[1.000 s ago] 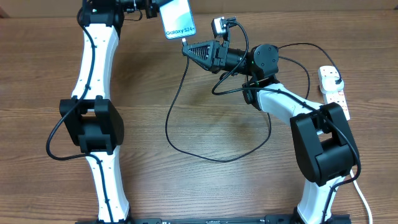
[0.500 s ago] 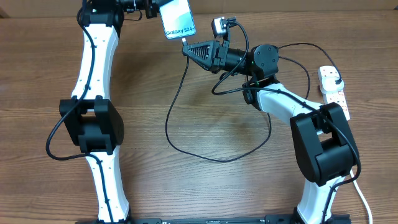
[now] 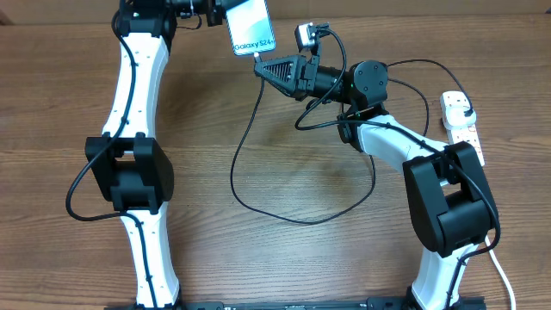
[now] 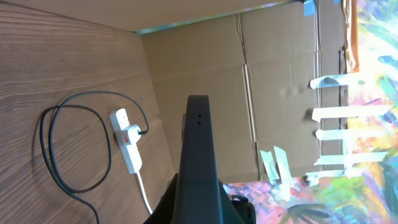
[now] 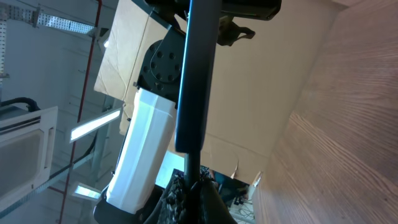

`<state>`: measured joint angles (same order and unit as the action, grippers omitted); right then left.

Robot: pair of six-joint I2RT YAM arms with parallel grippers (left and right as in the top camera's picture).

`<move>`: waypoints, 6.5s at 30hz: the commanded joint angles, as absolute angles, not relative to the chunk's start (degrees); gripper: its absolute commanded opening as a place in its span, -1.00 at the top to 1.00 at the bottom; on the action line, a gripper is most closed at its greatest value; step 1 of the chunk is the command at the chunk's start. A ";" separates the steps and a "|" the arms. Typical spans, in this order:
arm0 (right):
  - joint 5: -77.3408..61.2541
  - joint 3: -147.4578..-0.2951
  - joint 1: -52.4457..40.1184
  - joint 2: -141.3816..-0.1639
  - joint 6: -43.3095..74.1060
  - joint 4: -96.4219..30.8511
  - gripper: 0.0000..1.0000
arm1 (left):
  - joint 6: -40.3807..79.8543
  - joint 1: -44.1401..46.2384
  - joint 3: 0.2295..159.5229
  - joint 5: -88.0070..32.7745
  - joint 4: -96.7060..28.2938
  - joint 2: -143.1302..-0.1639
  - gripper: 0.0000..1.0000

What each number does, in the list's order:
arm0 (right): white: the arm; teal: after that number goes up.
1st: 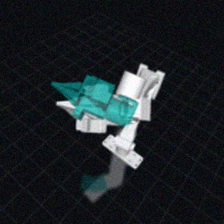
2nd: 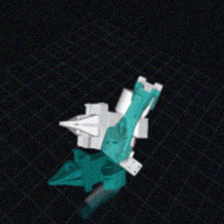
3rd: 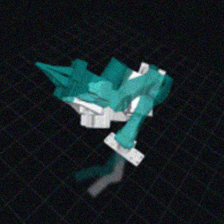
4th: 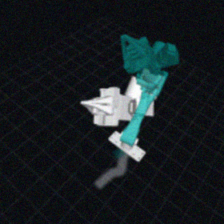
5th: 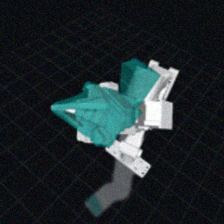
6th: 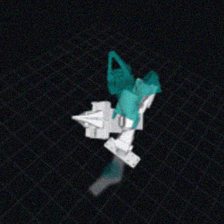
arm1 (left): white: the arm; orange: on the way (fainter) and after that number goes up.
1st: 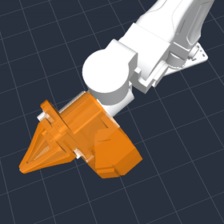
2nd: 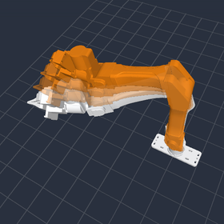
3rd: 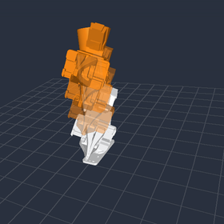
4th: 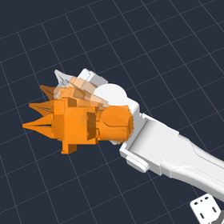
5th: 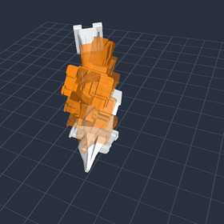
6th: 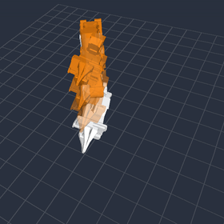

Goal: Plug charger to phone and switch on socket
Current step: 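Push the USB-C plug into the phone's bottom port held by left gripper, then open the right gripper and pull it back from the phone, then lower the phone flat onto the table with the left gripper and release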

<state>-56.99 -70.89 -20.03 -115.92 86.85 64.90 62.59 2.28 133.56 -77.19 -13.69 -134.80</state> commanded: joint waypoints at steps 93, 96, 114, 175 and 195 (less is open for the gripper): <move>-20.71 -71.48 -5.61 -86.00 22.48 -45.56 -1.00 | 10.24 2.55 133.84 -41.30 -70.46 -133.75 0.91; -21.82 -71.48 -5.61 -83.70 22.00 -45.91 -1.00 | 10.28 4.84 133.84 -40.14 -70.39 -133.75 0.91; -19.97 -71.48 -5.61 -82.87 25.26 -48.60 -1.00 | 19.46 14.74 120.88 -31.18 -62.72 -133.75 0.91; -19.14 -71.48 -5.61 -82.89 25.26 -48.64 -1.00 | 27.81 17.28 102.63 -29.36 -47.05 -133.75 -0.12; -19.14 -71.48 -5.61 -82.89 25.26 -48.82 -1.00 | 27.62 17.23 102.63 -18.61 -52.71 -133.75 -0.49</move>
<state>-19.88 -71.05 -5.39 -83.83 25.23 -49.01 28.36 17.28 103.48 -25.41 -51.72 -132.51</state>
